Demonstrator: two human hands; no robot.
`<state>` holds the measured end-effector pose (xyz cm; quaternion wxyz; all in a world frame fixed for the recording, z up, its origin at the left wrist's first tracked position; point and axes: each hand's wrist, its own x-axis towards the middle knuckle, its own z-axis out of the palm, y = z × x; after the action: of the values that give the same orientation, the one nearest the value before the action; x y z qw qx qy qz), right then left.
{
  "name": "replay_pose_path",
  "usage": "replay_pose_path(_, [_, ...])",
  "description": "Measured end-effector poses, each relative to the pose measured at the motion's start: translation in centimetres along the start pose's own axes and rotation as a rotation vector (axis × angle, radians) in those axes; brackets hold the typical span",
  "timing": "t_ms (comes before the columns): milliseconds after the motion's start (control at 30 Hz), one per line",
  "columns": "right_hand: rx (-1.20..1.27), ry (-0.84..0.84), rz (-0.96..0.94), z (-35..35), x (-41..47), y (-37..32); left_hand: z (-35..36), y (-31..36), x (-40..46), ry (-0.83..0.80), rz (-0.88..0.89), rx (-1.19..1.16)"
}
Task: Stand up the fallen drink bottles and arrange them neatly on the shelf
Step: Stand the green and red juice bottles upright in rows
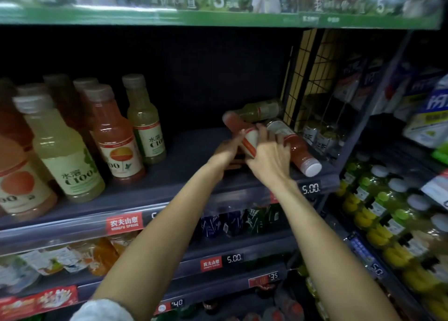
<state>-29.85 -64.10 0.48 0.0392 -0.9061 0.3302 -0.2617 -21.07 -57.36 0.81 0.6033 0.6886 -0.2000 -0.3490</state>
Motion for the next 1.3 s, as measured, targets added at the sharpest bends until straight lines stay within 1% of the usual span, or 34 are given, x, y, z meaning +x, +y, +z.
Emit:
replay_pose_path(33, [0.134, 0.056, 0.005, 0.1, -0.2, -0.4, 0.0, 0.2, 0.1, -0.010, 0.004, -0.095])
replay_pose_path(67, [0.285, 0.094, 0.004, 0.3, -0.4, -0.8, -0.2, 0.3, 0.1, 0.002, 0.044, -0.187])
replay_pose_path(133, [0.588, 0.103, -0.020, 0.9, -0.7, -1.5, -1.2, 0.1, -0.6, 0.076, 0.191, -0.307])
replay_pose_path(167, [0.729, 0.085, -0.039, 1.3, -0.8, -1.8, -1.9, -0.1, -1.2, 0.120, 0.270, -0.307])
replay_pose_path(267, [1.028, -0.031, -0.093, 1.9, -0.9, -2.6, -4.0, -0.7, -3.2, 0.253, 0.482, -0.165])
replay_pose_path(300, [1.102, -0.109, -0.107, 1.9, -0.9, -3.2, -5.1, -1.0, -3.9, 0.297, 0.534, -0.109])
replay_pose_path(367, [1.190, -0.278, -0.118, 1.9, -1.0, -3.9, -6.9, -1.5, -5.0, 0.313, 0.583, -0.042])
replay_pose_path(433, [1.189, -0.406, -0.155, 2.2, -1.1, -5.0, -9.0, -2.1, -5.9, 0.285, 0.592, 0.027])
replay_pose_path(467, [1.165, -0.435, -0.177, 2.3, -1.2, -5.4, -9.6, -2.3, -6.3, 0.282, 0.599, 0.085])
replay_pose_path(500, [1.138, -0.448, -0.198, 2.5, -1.2, -6.2, -10.5, -2.5, -6.6, 0.319, 0.611, 0.169])
replay_pose_path(567, [1.063, -0.407, -0.219, 3.0, -1.1, -7.8, -11.6, -2.6, -7.2, 0.483, 0.677, 0.375])
replay_pose_path(633, [1.004, -0.323, -0.224, 3.9, -1.0, -9.4, -12.5, -2.6, -7.8, 0.669, 0.758, 0.550])
replay_pose_path(667, [0.992, -0.289, -0.205, 4.2, -0.9, -9.9, -12.6, -2.6, -7.9, 0.707, 0.784, 0.589])
replay_pose_path(733, [0.977, -0.254, -0.158, 5.0, -1.0, -11.5, -13.1, -2.8, -8.3, 0.710, 0.784, 0.596])
replay_pose_path(800, [0.914, -0.179, -0.139, 5.5, -1.4, -12.8, -13.5, -3.1, -7.9, 0.707, 0.757, 0.569])
replay_pose_path(900, [0.856, -0.059, -0.142, 5.8, -1.9, -14.2, -13.3, -2.9, -7.0, 0.775, 0.757, 0.556])
replay_pose_path(967, [0.874, -0.061, -0.176, 5.9, -1.9, -14.0, -13.1, -2.6, -6.6, 0.839, 0.764, 0.596])
replay_pose_path(1067, [0.931, -0.152, -0.261, 5.4, -1.7, -12.0, -12.8, -2.4, -6.2, 0.875, 0.783, 0.689])
replay_pose_path(1133, [0.879, -0.181, -0.306, 4.5, -1.9, -10.0, -12.7, -2.7, -6.0, 0.882, 0.802, 0.727])
replay_pose_path(1233, [0.777, -0.134, -0.382, 2.5, -2.7, -6.2, -12.5, -3.2, -5.9, 0.911, 0.811, 0.722])
replay_pose_path(1300, [0.637, -0.039, -0.446, 1.1, -3.1, -3.3, -11.8, -3.5, -6.4, 0.987, 0.853, 0.730])
